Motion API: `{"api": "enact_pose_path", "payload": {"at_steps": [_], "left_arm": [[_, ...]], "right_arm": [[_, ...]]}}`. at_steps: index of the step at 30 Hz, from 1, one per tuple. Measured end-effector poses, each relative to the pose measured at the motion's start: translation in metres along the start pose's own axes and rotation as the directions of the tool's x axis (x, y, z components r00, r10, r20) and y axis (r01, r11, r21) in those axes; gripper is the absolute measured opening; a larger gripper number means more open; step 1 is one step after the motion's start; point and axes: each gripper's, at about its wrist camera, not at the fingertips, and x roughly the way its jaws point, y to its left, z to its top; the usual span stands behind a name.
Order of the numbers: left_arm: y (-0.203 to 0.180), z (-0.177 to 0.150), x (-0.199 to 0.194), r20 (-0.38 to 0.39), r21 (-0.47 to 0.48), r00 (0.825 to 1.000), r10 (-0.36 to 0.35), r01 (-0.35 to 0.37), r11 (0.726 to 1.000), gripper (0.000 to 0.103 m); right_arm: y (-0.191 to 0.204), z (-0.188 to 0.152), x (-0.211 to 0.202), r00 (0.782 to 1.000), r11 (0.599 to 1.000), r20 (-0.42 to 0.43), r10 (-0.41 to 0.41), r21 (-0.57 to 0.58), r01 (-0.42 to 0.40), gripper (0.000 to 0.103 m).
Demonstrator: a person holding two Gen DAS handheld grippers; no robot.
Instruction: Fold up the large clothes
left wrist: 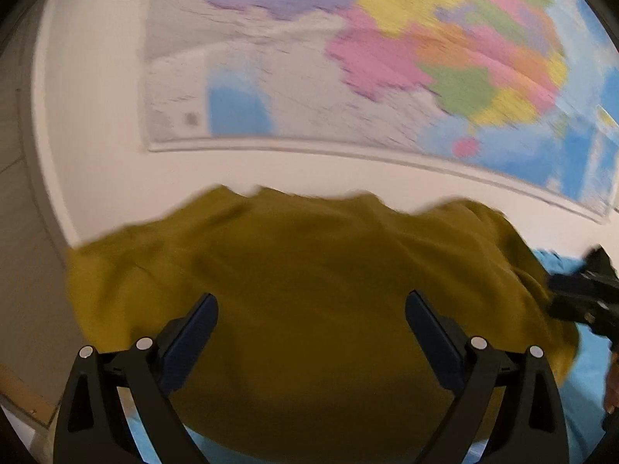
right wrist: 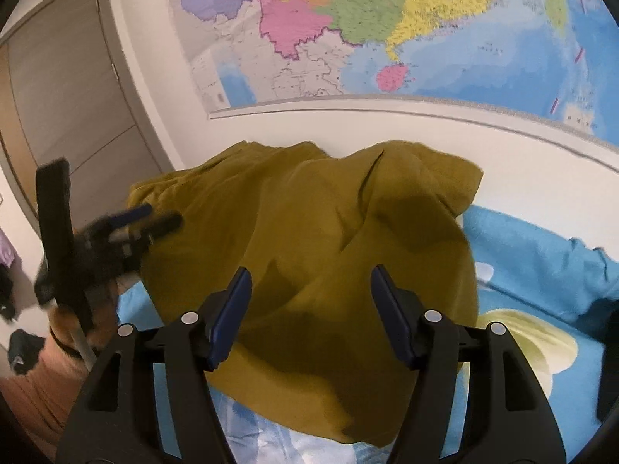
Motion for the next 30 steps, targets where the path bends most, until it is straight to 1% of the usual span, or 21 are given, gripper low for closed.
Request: {"api": "enact_pose_path", "payload": {"at_steps": [2, 5, 7, 8, 10, 11, 12, 13, 14, 15, 16, 17, 18, 20, 22, 23, 26, 28, 30], "left_arm": [[0.025, 0.014, 0.008, -0.002, -0.032, 0.999, 0.051, -0.051, 0.998, 0.094], [0.063, 0.03, 0.026, -0.034, -0.081, 0.992, 0.118, -0.121, 0.989, 0.093], [0.081, 0.032, 0.04, -0.07, -0.102, 0.989, 0.127, -0.134, 0.986, 0.092], [0.089, 0.031, 0.048, -0.091, -0.113, 0.986, 0.142, -0.152, 0.982, 0.091], [0.099, 0.024, 0.061, -0.126, -0.115, 0.98, 0.156, -0.17, 0.979, 0.09], [0.101, 0.018, 0.069, -0.144, -0.097, 0.974, 0.173, -0.188, 0.977, 0.09], [0.101, 0.013, 0.077, -0.16, -0.082, 0.97, 0.181, -0.196, 0.977, 0.092], [0.1, 0.009, 0.082, -0.17, -0.077, 0.969, 0.178, -0.194, 0.978, 0.093], [0.101, 0.004, 0.086, -0.172, -0.074, 0.969, 0.176, -0.191, 0.979, 0.094], [0.103, 0.0, 0.089, -0.165, -0.078, 0.972, 0.169, -0.184, 0.98, 0.096], [0.105, 0.001, 0.09, -0.164, -0.087, 0.973, 0.161, -0.176, 0.98, 0.096], [0.107, 0.001, 0.09, -0.155, -0.104, 0.976, 0.155, -0.172, 0.98, 0.096], [0.106, 0.003, 0.09, -0.156, -0.099, 0.975, 0.157, -0.174, 0.98, 0.096], [0.102, 0.007, 0.086, -0.149, -0.073, 0.972, 0.182, -0.195, 0.978, 0.095], [0.097, 0.014, 0.075, -0.122, -0.058, 0.971, 0.206, -0.214, 0.975, 0.091], [0.093, 0.016, 0.068, -0.105, -0.063, 0.974, 0.199, -0.206, 0.977, 0.09], [0.085, 0.027, 0.043, -0.026, -0.07, 0.992, 0.126, -0.128, 0.989, 0.091], [0.075, 0.033, 0.037, -0.02, -0.066, 0.998, 0.063, -0.065, 0.996, 0.091], [0.065, 0.035, 0.04, -0.028, -0.059, 1.0, 0.009, -0.01, 0.998, 0.091]], "right_arm": [[-0.002, 0.013, 0.002, 1.0, 1.0, 0.003, 0.006, -0.001, -0.006, 0.063], [-0.014, 0.04, 0.01, 1.0, 0.999, 0.028, 0.007, 0.031, -0.008, 0.064], [-0.028, 0.059, 0.021, 0.999, 0.997, 0.039, -0.001, 0.079, -0.002, 0.065], [-0.037, 0.068, 0.03, 1.0, 0.994, 0.03, 0.005, 0.106, -0.008, 0.066], [-0.05, 0.078, 0.049, 1.0, 0.989, 0.001, -0.021, 0.146, 0.021, 0.066], [-0.057, 0.081, 0.063, 0.999, 0.988, -0.039, -0.032, 0.148, 0.037, 0.065], [-0.064, 0.079, 0.076, 0.995, 0.986, -0.079, -0.059, 0.149, 0.07, 0.063], [-0.071, 0.075, 0.087, 0.99, 0.981, -0.113, -0.085, 0.162, 0.103, 0.066], [-0.084, 0.067, 0.101, 0.985, 0.974, -0.168, -0.045, 0.213, 0.081, 0.065], [-0.095, 0.058, 0.111, 0.98, 0.962, -0.198, 0.006, 0.267, 0.048, 0.064], [-0.106, 0.047, 0.116, 0.978, 0.943, -0.203, 0.054, 0.332, 0.017, 0.064], [-0.112, 0.042, 0.116, 0.977, 0.932, -0.201, 0.073, 0.362, 0.005, 0.064], [-0.113, 0.041, 0.114, 0.977, 0.932, -0.202, 0.065, 0.361, 0.013, 0.063], [-0.109, 0.044, 0.103, 0.979, 0.945, -0.203, 0.019, 0.323, 0.049, 0.062], [-0.101, 0.052, 0.084, 0.986, 0.957, -0.163, -0.021, 0.281, 0.067, 0.063], [-0.095, 0.056, 0.073, 0.991, 0.964, -0.131, -0.039, 0.257, 0.072, 0.063], [-0.069, 0.066, 0.047, 0.998, 0.984, -0.047, -0.05, 0.168, 0.057, 0.063], [-0.043, 0.068, 0.036, 1.0, 0.996, -0.011, -0.027, 0.085, 0.028, 0.064], [-0.024, 0.065, 0.035, 1.0, 1.0, -0.003, -0.004, 0.027, 0.004, 0.066]]}}
